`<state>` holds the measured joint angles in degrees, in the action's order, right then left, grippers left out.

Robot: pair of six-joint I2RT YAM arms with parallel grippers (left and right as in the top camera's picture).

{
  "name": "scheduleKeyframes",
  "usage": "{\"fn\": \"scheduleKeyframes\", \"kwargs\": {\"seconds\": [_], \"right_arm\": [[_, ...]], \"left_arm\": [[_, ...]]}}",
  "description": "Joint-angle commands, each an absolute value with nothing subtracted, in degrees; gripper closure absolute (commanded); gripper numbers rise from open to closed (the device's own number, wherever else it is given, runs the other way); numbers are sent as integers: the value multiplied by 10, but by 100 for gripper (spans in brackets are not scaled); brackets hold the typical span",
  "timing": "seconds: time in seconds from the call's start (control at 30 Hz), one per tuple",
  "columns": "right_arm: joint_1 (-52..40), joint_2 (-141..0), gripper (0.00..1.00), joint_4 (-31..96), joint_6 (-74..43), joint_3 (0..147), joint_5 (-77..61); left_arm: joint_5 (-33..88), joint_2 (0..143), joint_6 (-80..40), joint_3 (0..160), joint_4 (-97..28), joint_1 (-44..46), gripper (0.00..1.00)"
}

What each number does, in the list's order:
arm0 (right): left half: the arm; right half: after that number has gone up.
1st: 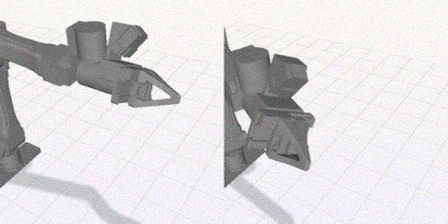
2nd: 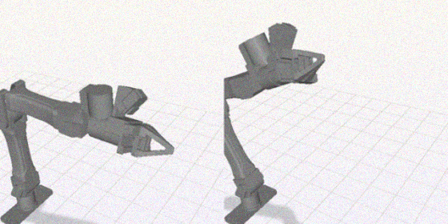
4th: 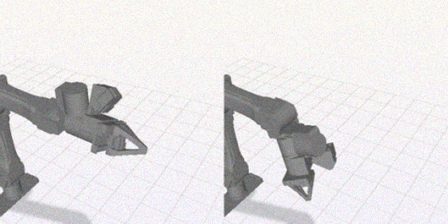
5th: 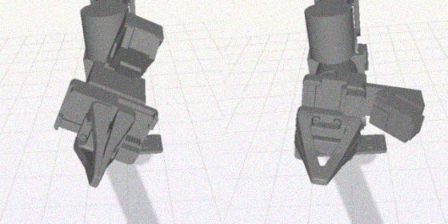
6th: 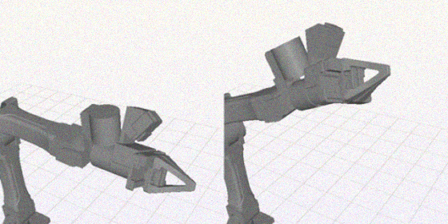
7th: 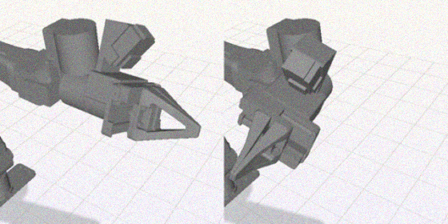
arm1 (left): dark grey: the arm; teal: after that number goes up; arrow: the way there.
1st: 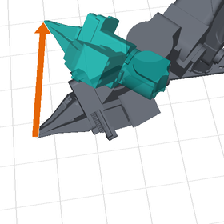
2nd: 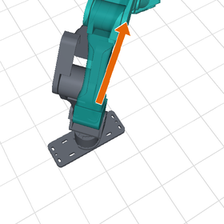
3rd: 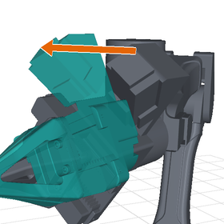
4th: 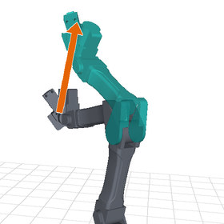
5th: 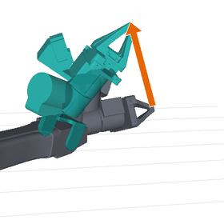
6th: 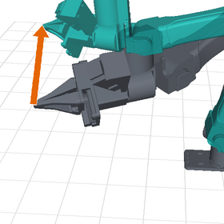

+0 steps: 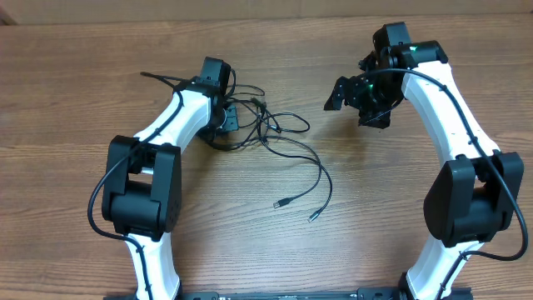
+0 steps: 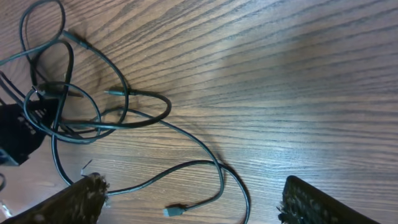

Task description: Untangle cables

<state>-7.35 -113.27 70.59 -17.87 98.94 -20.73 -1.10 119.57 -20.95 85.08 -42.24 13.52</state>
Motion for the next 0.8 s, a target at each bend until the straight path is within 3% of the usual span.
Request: {"fn": "scheduleKeyframes", "kwargs": {"seconds": [0.0,0.07,0.13,0.2,0.4,0.57,0.67,0.77], "right_arm": [[-81,-1119,12,699,-159,988,-236],[-82,-1118,12,692,-126,992,-305],[-86,-1099,14,657,-3,999,-588],[-100,-1082,15,614,-17,999,-632],[-178,-1071,14,530,-151,999,-579],[-189,-1071,14,543,-153,999,-543],[-185,-1071,14,581,-153,999,-449],[-170,-1071,13,613,-152,998,-381]], "left_arm": [[1,1113,-190,975,-475,133,96],[6,1062,-174,1044,-500,133,96],[146,963,-107,1124,-500,135,96],[191,923,-109,1138,-495,135,96],[321,868,-218,1182,-362,107,96],[359,868,-321,1221,-243,65,96],[343,868,-330,1251,-207,12,96],[324,868,-330,1264,-213,-100,96]]}}
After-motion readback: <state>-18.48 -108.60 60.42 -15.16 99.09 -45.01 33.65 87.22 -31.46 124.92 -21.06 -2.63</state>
